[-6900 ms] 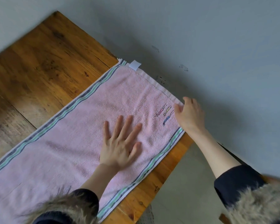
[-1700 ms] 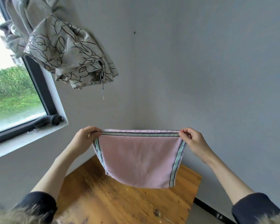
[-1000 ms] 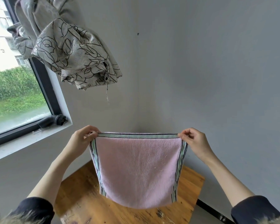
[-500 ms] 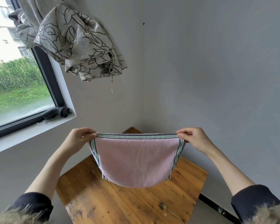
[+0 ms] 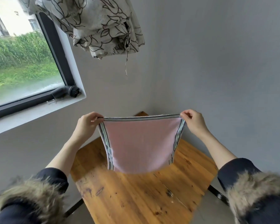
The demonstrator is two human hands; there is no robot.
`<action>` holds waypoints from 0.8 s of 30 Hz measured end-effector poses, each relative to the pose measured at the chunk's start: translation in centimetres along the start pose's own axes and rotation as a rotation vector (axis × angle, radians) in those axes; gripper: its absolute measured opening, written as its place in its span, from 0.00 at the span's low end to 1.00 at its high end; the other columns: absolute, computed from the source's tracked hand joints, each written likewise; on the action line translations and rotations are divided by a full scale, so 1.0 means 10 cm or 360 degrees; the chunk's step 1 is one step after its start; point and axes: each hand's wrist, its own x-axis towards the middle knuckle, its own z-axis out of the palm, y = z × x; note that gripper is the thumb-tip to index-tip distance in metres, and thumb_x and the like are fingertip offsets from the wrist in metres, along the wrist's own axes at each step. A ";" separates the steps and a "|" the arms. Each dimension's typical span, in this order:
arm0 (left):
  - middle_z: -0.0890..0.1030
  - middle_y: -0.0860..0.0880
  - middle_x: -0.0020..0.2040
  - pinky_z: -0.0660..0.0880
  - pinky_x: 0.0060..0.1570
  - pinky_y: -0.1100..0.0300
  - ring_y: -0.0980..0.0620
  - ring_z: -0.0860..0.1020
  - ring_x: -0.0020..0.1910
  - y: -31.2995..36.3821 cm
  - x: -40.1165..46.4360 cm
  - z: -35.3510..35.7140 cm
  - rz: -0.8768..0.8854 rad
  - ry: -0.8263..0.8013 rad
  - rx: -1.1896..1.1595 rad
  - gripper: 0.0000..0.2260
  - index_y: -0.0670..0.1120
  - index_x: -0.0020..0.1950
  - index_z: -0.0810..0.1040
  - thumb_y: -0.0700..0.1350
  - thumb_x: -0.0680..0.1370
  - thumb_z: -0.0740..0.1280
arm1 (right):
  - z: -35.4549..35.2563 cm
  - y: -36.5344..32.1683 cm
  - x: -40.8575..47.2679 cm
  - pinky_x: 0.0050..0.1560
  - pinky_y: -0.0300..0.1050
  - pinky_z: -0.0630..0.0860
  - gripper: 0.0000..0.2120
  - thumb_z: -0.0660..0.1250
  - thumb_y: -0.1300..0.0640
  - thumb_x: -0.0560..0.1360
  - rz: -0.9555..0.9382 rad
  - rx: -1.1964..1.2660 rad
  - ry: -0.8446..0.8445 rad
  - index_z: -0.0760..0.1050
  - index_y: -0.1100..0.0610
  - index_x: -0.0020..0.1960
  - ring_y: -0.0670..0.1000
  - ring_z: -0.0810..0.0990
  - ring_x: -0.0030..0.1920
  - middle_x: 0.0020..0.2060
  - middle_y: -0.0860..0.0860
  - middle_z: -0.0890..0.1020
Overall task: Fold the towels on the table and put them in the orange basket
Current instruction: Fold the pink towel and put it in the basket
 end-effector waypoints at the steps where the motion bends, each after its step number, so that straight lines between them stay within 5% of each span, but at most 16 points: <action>1: 0.80 0.47 0.41 0.68 0.41 0.67 0.48 0.76 0.42 0.00 -0.01 -0.01 0.0043 0.0065 -0.0008 0.03 0.40 0.47 0.81 0.36 0.74 0.68 | 0.00 -0.01 -0.01 0.49 0.42 0.70 0.07 0.64 0.62 0.76 -0.0021 0.0054 0.0028 0.77 0.64 0.49 0.51 0.76 0.46 0.44 0.54 0.79; 6: 0.79 0.48 0.41 0.67 0.40 0.79 0.48 0.76 0.39 -0.13 -0.30 0.03 0.0193 0.0133 -0.0013 0.04 0.40 0.46 0.81 0.35 0.74 0.68 | 0.05 0.17 -0.26 0.40 0.26 0.68 0.02 0.63 0.62 0.77 -0.0132 0.0153 -0.0008 0.75 0.58 0.47 0.46 0.75 0.42 0.41 0.50 0.78; 9: 0.78 0.51 0.39 0.67 0.39 0.78 0.54 0.75 0.36 -0.37 -0.67 0.22 0.0076 -0.0003 -0.0010 0.05 0.43 0.46 0.81 0.35 0.74 0.68 | 0.18 0.53 -0.56 0.42 0.34 0.69 0.04 0.64 0.62 0.76 -0.0090 0.0032 -0.0077 0.75 0.55 0.44 0.48 0.76 0.41 0.40 0.49 0.79; 12: 0.77 0.53 0.37 0.67 0.37 0.73 0.59 0.74 0.36 -0.64 -1.08 0.45 -0.0124 -0.0260 0.0057 0.04 0.44 0.45 0.81 0.36 0.73 0.69 | 0.32 0.97 -0.95 0.40 0.36 0.70 0.06 0.64 0.59 0.76 0.0051 -0.0170 -0.0292 0.74 0.50 0.43 0.47 0.77 0.42 0.40 0.46 0.79; 18: 0.82 0.48 0.40 0.72 0.42 0.59 0.51 0.79 0.42 -1.08 -1.99 0.85 -0.0557 -0.0892 0.0065 0.06 0.46 0.41 0.80 0.35 0.73 0.69 | 0.47 1.60 -1.87 0.42 0.41 0.72 0.08 0.64 0.58 0.76 0.0459 -0.0331 -0.0716 0.74 0.47 0.40 0.48 0.77 0.43 0.41 0.47 0.80; 24: 0.80 0.54 0.35 0.70 0.42 0.62 0.54 0.76 0.37 -1.33 -2.61 1.00 -0.0778 -0.1450 0.0103 0.08 0.52 0.38 0.79 0.41 0.74 0.69 | 0.35 1.87 -2.42 0.45 0.41 0.71 0.04 0.63 0.58 0.77 0.0821 -0.0491 -0.1240 0.77 0.53 0.44 0.50 0.78 0.46 0.44 0.50 0.81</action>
